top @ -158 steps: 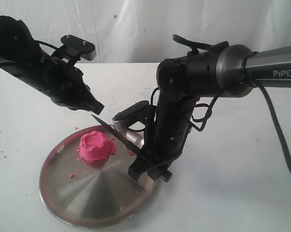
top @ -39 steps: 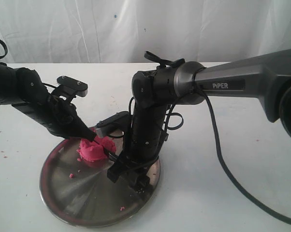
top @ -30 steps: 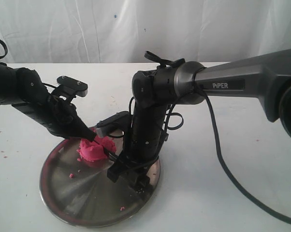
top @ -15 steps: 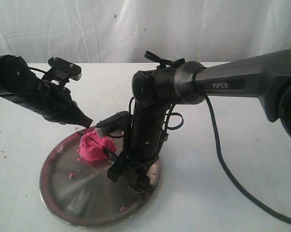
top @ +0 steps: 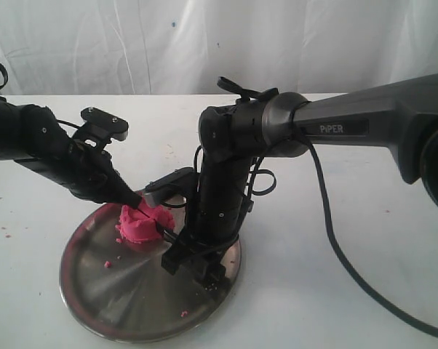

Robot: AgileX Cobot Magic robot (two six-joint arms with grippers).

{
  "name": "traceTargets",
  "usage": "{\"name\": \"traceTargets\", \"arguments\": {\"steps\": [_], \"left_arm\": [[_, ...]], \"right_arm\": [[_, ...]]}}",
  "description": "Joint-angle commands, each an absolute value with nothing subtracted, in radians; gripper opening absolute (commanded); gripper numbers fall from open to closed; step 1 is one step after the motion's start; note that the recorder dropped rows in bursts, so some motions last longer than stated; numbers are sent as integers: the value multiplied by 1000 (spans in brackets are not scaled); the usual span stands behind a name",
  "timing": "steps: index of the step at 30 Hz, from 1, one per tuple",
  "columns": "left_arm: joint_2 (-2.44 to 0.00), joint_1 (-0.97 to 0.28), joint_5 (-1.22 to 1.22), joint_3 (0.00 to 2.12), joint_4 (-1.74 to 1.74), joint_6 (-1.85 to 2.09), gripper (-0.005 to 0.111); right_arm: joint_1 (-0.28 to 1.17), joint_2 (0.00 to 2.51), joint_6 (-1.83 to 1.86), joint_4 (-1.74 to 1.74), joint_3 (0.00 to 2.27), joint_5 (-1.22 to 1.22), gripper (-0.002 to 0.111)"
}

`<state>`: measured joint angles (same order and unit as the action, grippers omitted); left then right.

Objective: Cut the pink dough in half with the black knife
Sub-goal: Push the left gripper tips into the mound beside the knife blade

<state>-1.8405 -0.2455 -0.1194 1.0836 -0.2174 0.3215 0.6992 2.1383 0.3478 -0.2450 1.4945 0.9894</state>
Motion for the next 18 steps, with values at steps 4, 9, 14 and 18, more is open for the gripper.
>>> {"name": "traceTargets", "arguments": {"steps": [4,9,14,18], "left_arm": [[-1863,-244,-119,1077,-224,317,0],[-1863,-244,-117,1077,-224,317,0],[-1851,-244,-129,1094,-224,317,0],[-1836,-244,-152,1112,-224,317,0]], "right_arm": [[702,2148,362,-228,1488,995,0],[702,2146,362,-228,1488,1014,0],[702,2135,362,-228,1488,1030,0],[702,2133,362,-228,1488,1050,0]]}}
